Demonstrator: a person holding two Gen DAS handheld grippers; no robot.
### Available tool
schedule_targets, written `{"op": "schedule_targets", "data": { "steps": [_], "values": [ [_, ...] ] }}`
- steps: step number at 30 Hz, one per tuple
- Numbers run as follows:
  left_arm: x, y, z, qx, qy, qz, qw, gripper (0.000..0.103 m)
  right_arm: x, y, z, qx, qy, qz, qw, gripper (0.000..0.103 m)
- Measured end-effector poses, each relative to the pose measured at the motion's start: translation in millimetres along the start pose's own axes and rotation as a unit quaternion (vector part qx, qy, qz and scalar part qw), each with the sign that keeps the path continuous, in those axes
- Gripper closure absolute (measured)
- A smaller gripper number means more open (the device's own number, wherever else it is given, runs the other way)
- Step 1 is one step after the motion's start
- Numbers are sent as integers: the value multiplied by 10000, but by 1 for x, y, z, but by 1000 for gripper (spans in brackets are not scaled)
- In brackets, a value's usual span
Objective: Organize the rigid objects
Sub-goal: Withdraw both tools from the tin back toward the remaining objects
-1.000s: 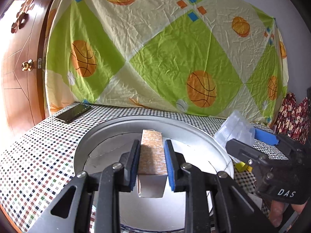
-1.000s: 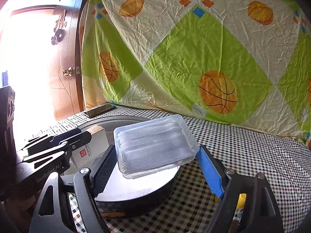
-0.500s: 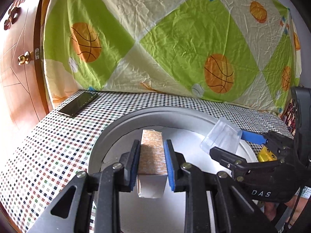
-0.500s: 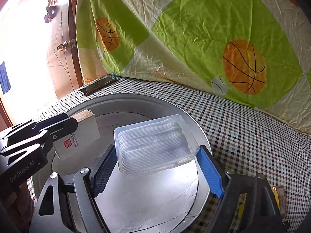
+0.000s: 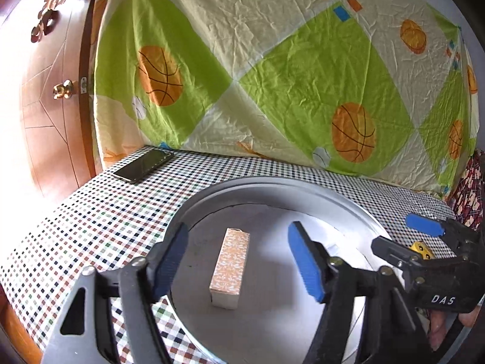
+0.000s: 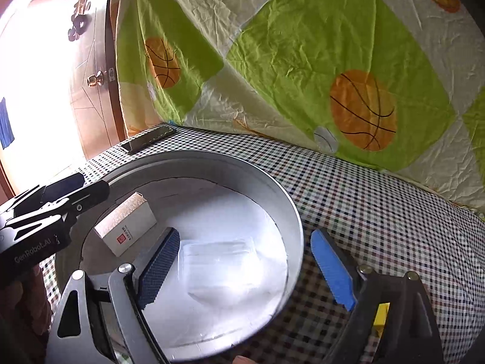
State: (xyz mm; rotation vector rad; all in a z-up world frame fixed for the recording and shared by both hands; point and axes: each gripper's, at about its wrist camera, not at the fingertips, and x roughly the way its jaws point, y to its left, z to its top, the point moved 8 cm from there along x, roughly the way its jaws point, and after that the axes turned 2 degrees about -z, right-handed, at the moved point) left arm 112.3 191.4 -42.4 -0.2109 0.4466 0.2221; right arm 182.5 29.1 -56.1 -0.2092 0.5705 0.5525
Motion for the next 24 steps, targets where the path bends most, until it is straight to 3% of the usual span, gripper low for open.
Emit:
{"op": "schedule_targets", "data": {
  "steps": [2,7,13,20,24],
  "values": [
    [-15,-11,-6,-22,-171,-85,9998,20,-23,-17,-11,125,-129,-13,9998,13],
    [-41,-56,-30,206,-308,-452,9983,20,-79,-76,-47,486,-382,-473,9970,13],
    [-67,-115,-56,632,-490,-901,9927,20,-133,-131,-104,1172,-645,-1054,9854,13],
    [-68,-168,-79,1179,-250,-1267,9846,20,-133,-136,-150,1211,-420,-1295,9833,13],
    [-59,-185,-94,1417,9,-1334,9809,20,-129,-139,-155,1201,-394,-1328,9831,19]
  ]
}}
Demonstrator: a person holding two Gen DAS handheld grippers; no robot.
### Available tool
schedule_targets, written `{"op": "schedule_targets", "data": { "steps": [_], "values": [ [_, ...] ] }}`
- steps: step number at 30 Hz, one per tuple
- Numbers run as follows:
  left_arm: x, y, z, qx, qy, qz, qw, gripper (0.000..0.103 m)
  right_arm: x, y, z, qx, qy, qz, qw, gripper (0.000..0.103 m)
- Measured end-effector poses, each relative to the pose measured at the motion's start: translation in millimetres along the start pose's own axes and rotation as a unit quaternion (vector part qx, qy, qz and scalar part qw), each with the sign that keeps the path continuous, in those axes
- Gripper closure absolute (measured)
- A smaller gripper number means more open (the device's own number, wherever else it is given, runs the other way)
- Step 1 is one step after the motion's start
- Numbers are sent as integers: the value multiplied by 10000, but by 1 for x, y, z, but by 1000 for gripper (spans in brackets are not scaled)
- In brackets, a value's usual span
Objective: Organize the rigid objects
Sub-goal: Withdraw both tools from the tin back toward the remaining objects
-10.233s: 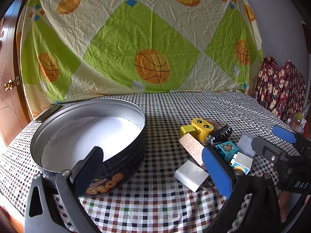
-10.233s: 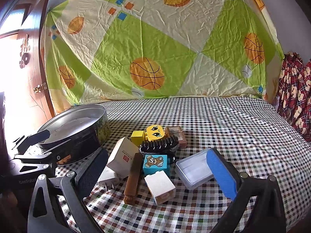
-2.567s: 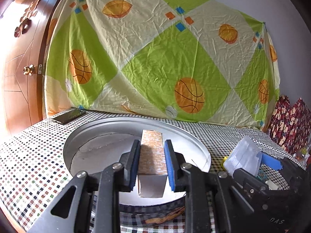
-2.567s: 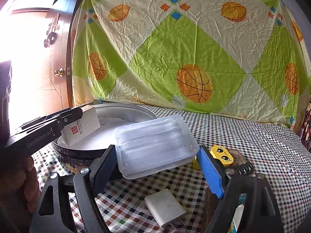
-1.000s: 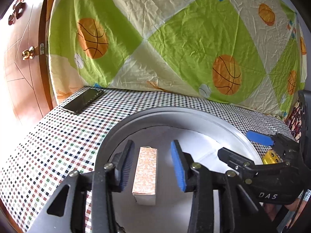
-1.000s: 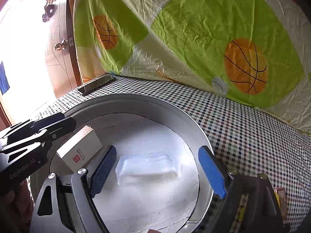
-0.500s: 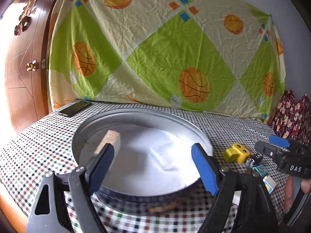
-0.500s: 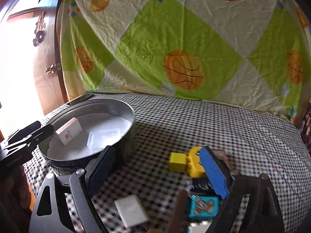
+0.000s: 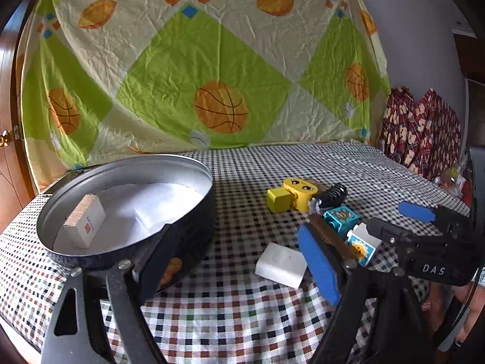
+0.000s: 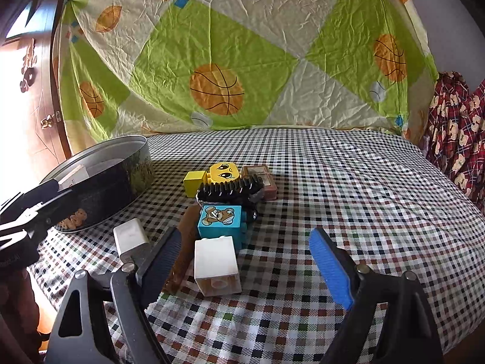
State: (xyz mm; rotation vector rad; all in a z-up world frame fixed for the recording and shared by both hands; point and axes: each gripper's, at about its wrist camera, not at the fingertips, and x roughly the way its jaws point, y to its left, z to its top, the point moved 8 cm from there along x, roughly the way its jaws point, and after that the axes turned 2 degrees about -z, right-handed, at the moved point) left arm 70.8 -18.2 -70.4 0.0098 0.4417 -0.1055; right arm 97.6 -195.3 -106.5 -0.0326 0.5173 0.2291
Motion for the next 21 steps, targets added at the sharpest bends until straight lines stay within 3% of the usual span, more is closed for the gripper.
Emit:
{"op": "schedule_targets", "data": {
  "steps": [3,10,13,21],
  "values": [
    [7,-5,-4,51,144,-74,9999,20,5,-2,-6,-35,145,-33,9999,26],
    [26,-18,-19,199,718,-256,9969,20,13,3,-9,-47,349,131,9993,29],
    [28,-22,-21,237,832,-336,9957,20,13,2,-8,18,378,171,9991,39],
    [39,-24,-19,364,1020,-369,9934,20,9,10,-11,-15,450,422,9981,39]
  ]
}}
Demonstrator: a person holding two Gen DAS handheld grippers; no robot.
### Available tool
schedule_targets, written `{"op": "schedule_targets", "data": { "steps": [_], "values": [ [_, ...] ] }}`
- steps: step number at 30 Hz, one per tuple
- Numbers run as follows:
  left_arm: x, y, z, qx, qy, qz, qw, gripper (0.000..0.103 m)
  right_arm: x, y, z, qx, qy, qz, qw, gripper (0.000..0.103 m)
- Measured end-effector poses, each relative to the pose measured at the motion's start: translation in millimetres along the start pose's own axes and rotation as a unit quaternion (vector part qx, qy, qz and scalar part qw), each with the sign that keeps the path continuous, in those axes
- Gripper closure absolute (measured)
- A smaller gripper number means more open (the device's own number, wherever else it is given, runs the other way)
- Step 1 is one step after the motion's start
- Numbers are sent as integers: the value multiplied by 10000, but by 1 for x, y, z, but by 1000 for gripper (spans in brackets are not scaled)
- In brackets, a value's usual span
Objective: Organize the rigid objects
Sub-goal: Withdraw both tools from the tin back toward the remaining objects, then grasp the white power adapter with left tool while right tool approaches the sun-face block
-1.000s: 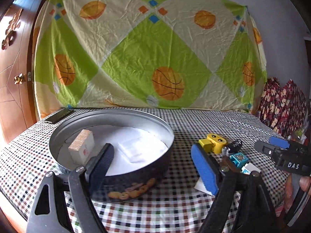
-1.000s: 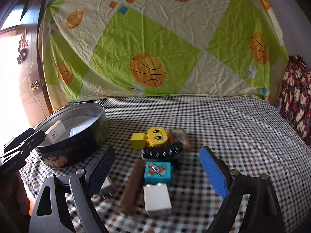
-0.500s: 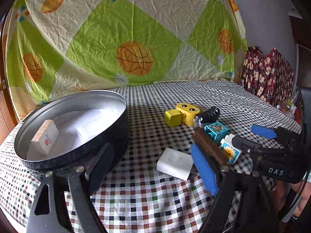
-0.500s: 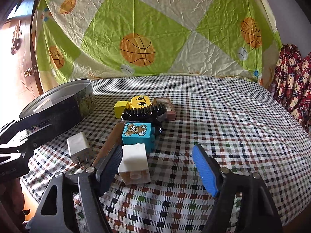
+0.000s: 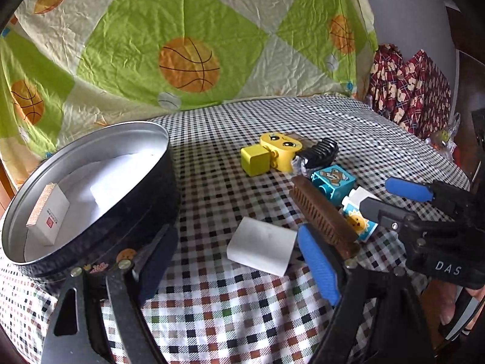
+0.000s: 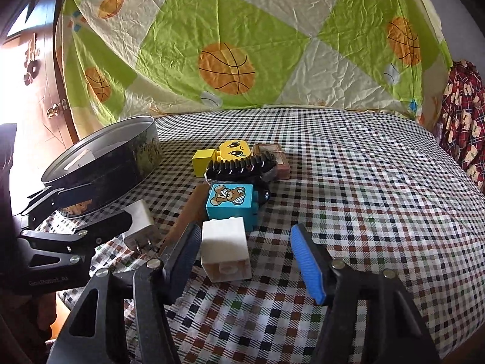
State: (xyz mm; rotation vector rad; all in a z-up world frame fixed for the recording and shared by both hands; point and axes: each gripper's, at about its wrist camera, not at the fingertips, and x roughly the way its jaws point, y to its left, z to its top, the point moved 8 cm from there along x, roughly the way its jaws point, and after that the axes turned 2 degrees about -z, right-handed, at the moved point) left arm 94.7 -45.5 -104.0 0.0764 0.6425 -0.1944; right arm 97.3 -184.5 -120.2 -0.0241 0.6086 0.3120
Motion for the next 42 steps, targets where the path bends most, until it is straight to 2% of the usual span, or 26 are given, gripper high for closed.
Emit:
{"op": "schedule_targets", "data": {
  "steps": [2,5,13,14,15,19,26,32,35,39,42],
  "values": [
    [3,-1,0,40,37,-8,10000,20,0,2,0,-32,0,13,10000,39],
    [9,-2,-2,54,149,-43,9999,20,4,-1,-3,-124,93,-197,9997,39],
    [21,-3,-5,67,354,-172,9992,20,22,-1,-2,-175,362,-226,9989,39],
    [22,-4,-5,88,390,-222,9990,20,24,-1,-1,-180,375,-236,9989,42],
    [23,-5,-5,85,436,-301,9986,20,25,-1,-1,-172,376,-243,9988,50],
    [28,-2,-7,-128,571,-573,9966,22,24,-4,-2,-159,345,-293,9988,58],
    [27,-6,-8,-34,587,-655,9961,21,25,-5,-4,-128,396,-279,9987,58],
    [26,-14,-8,329,548,-415,9971,21,27,-2,-5,-289,431,-372,9980,58],
    [27,-10,-7,225,547,-407,9974,18,27,-2,-5,-272,437,-364,9980,58],
    [28,-1,-8,-78,589,-576,9966,15,27,-4,-4,-162,430,-300,9985,58],
    [27,-5,-8,36,569,-544,9969,15,28,-3,-3,-139,418,-292,9986,58]
  ]
}}
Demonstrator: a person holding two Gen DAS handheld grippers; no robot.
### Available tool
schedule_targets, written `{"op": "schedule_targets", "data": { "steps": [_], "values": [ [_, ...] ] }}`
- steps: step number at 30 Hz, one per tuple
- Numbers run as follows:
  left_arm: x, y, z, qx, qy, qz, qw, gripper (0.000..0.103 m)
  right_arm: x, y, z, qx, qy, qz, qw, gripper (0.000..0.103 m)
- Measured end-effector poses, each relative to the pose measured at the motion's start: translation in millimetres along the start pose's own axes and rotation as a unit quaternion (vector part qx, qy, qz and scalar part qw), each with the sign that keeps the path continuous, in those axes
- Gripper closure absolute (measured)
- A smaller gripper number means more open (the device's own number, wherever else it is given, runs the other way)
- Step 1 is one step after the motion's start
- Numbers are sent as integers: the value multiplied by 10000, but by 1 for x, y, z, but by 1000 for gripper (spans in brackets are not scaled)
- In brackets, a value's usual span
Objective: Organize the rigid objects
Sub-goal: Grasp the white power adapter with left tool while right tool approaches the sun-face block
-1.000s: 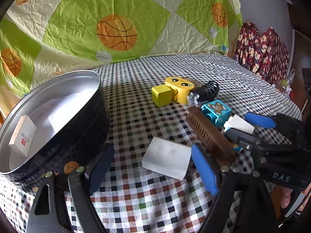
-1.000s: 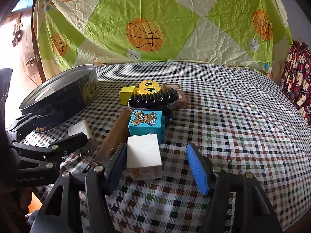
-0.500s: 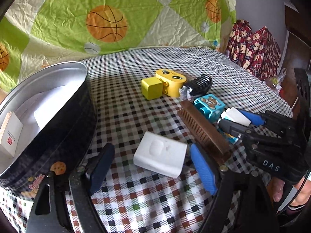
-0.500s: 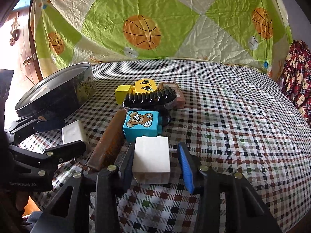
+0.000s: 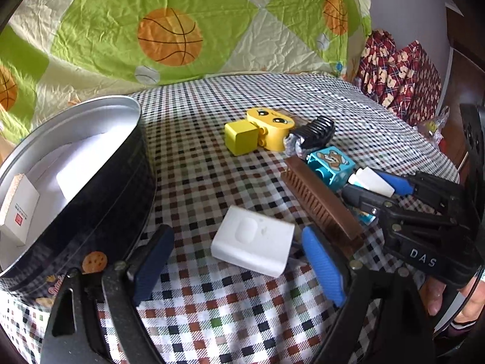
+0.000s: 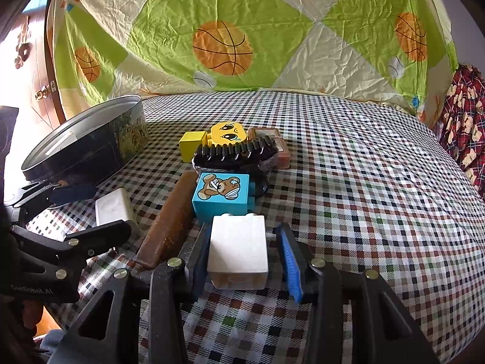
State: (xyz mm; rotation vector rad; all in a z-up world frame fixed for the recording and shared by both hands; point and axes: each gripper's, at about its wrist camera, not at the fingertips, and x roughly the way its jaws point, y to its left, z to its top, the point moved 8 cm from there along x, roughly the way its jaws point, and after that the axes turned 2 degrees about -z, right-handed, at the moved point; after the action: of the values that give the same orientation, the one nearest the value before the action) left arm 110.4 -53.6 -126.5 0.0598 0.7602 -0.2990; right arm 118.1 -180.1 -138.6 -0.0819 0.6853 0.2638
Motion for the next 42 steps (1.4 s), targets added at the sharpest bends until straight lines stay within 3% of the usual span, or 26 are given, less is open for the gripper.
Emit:
{"op": "schedule_targets", "data": {
  "steps": [6,15,18,21,25,42],
  "values": [
    [-7,-6,2,238,-212,-13,9995,9,-1,-1,1,51,-46,2,10000,58],
    [1,-8,1,334,42,224,9992,10,-2,-1,1,22,-73,-54,10000,58],
    [5,-10,-1,402,120,231,9989,17,-2,-1,0,17,-72,-71,9999,58],
    [7,-9,-3,327,180,77,9993,37,-2,-1,1,33,-78,-65,9999,58],
    [5,-6,-3,169,126,-73,9998,37,-2,-1,0,28,-84,-73,9999,58],
    [-12,0,4,5,-514,58,9987,37,-10,-1,4,48,-377,-139,9992,59]
  ]
}}
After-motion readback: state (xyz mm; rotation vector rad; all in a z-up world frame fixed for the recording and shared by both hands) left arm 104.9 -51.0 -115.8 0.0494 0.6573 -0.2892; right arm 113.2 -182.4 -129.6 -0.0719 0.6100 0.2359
